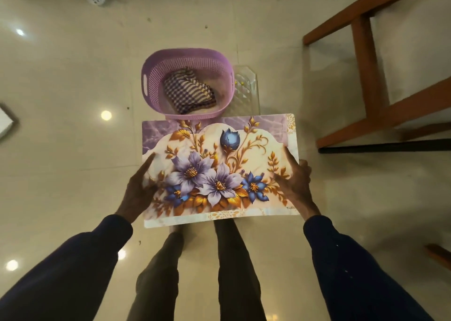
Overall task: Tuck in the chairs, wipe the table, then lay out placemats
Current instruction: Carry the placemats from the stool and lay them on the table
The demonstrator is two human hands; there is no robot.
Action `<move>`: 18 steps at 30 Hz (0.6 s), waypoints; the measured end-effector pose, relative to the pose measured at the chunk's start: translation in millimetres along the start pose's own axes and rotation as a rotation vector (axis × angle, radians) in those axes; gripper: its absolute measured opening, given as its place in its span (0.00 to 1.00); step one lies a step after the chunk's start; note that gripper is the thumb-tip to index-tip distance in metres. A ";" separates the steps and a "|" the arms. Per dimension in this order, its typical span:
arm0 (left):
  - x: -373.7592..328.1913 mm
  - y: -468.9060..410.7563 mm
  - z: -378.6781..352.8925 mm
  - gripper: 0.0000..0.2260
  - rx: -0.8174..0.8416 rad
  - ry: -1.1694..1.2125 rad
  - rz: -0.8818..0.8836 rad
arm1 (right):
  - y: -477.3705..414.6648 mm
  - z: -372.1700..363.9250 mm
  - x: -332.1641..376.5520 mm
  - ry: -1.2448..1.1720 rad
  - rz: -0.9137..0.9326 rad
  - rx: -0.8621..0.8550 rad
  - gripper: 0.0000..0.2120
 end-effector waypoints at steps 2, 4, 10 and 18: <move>1.5 12.6 4.0 0.46 0.017 -0.007 0.021 | 12.4 4.5 1.0 -0.043 -0.019 0.003 0.42; -6.4 25.1 7.4 0.45 0.026 -0.041 0.010 | 30.4 9.7 0.2 -0.045 -0.019 -0.016 0.38; -70.4 74.9 24.0 0.40 0.093 -0.140 -0.078 | 119.5 55.1 5.7 -0.028 -0.064 -0.147 0.33; -178.7 153.2 74.3 0.59 0.245 -0.157 -0.298 | 255.8 155.6 8.0 -0.081 -0.179 -0.311 0.33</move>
Point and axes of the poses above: each hand's wrist, its own y-axis away from the middle knuckle, its own z-axis out of the back of the hand, x = y × z, the point moved 9 cm from there along -y, towards the middle knuckle, and after that the axes turned 13 degrees about -x, right-handed, at the moved point
